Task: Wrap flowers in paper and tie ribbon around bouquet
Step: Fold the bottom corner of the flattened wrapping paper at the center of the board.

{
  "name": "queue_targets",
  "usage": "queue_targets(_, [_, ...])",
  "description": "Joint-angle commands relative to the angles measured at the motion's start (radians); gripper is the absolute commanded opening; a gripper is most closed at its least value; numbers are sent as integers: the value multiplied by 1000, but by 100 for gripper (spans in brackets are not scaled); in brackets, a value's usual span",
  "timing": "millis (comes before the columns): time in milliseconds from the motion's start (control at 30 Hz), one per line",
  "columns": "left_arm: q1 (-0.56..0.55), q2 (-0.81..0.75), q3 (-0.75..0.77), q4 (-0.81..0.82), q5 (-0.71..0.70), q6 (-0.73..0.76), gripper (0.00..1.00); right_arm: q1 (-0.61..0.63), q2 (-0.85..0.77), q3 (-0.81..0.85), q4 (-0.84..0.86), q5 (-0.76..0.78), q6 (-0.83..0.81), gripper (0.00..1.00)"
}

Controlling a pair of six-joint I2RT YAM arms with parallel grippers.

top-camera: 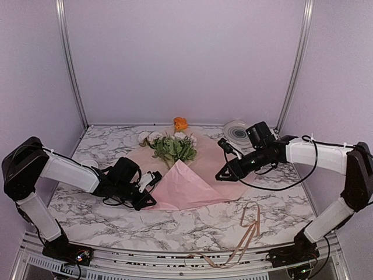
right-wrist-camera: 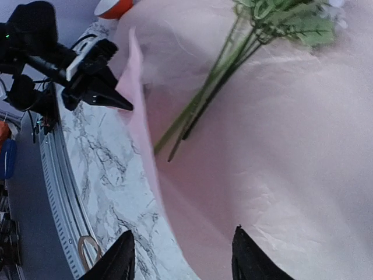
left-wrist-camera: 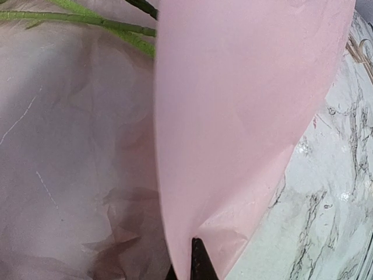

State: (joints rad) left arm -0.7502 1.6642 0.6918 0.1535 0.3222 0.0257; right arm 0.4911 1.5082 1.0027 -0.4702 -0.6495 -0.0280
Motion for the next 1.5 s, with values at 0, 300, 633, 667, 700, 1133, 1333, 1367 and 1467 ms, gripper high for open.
queue_targets(0, [14,37,25,-57,-10,-24,0,95,-29,-46,196,-47,-28,57])
queue_targets(300, [22,31,18,-42,3,-38,0,106,72,-107,328,-5,32,89])
queue_targets(633, [25,29,21,-44,16,-43,0,106,153,-114,352,-45,0,49])
queue_targets(667, [25,27,21,-45,17,-45,0,105,169,-102,339,-48,-3,39])
queue_targets(700, [25,21,19,-48,21,-48,0,103,183,-92,331,-56,-3,25])
queue_targets(1133, [23,-84,-19,-185,-71,-188,39,54,283,10,310,-39,9,0])
queue_targets(1333, [23,-93,-29,-315,-177,-315,35,52,318,46,266,8,-12,0])
queue_targets(1367, [23,-101,-36,-324,-188,-333,35,50,322,54,254,23,-14,0])
queue_targets(1467, [23,-130,-58,-356,-227,-366,35,41,332,59,254,41,-6,0])
